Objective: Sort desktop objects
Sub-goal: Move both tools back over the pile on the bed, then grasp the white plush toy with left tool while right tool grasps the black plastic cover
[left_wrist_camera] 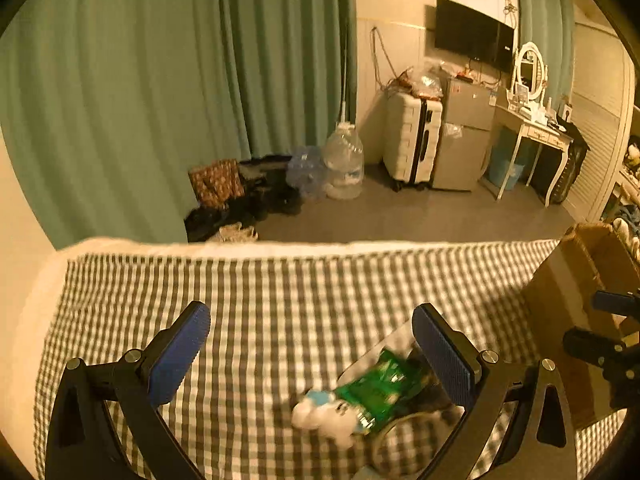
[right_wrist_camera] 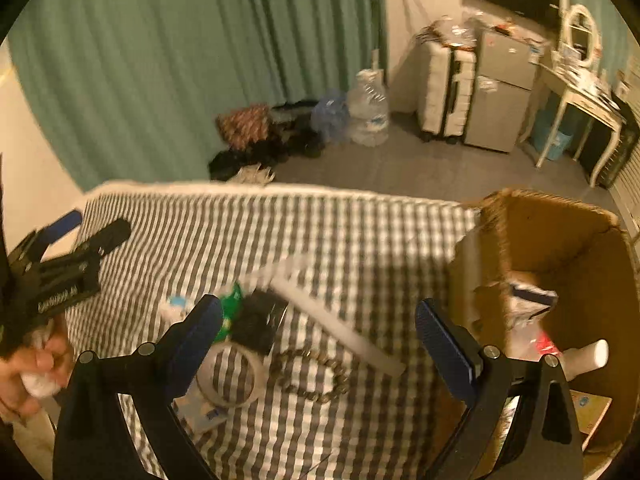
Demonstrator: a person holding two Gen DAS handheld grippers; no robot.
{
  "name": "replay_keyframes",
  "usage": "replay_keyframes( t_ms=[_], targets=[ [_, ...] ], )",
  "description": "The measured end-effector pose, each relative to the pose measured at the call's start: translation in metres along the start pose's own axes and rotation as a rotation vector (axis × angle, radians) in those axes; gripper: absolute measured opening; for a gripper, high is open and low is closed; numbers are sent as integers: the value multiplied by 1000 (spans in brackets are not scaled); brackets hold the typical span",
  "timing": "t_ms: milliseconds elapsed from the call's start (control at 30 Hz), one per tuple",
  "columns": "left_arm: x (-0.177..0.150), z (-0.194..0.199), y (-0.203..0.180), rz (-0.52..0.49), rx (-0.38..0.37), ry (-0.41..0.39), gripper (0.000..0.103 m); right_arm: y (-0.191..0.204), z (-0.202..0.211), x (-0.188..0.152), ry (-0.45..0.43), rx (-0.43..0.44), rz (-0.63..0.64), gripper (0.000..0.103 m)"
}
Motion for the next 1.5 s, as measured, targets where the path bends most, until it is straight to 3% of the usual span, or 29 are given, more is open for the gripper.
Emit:
replay_keyframes(
  t_ms=[267,467,700,933,1033,1133,1300,1400,1467,1500],
  targets=[
    [-35,-30,26,-31,8,76,103,25,-46,-14,93,5,32,97],
    [-54,-59,25,-95,-43,148,103,45,-74,-13,107,-35,27,96],
    [-81,-78,19,-126,-101,183,103,55,-111,-16,186,-80,-7,96],
    [-89,-95,13,-110,-162,226,103,58,-132,-19,212,-110,16,96],
    [-89,-102,10,-99,-186,238,103,52,-139,-22,235,-93,-13,96],
    [-98,-115,4,-132,-192,303,103,45,-145,-27,256,-78,-34,96],
    [-108,-119,2,-136,-216,326,93,46,-152,-30,270,-70,1,96],
    [-109,-116,2,-134,-236,318,70,48,-158,-31,289,-68,8,96],
    [-107,-114,2,-135,-242,328,67,51,-160,-31,284,-79,31,90],
    [-105,-111,3,-135,-246,324,67,54,-160,-31,288,-71,51,81]
  ],
)
Point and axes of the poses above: each gripper's, at about its wrist camera, not at the fingertips, and z roughly against the way its jaws point, y to its left, x to its top, the point moved 4 cm from there along -z, roughly the way its jaws point, and after that the axes turned 8 degrees about y, right-handed, at the moved point
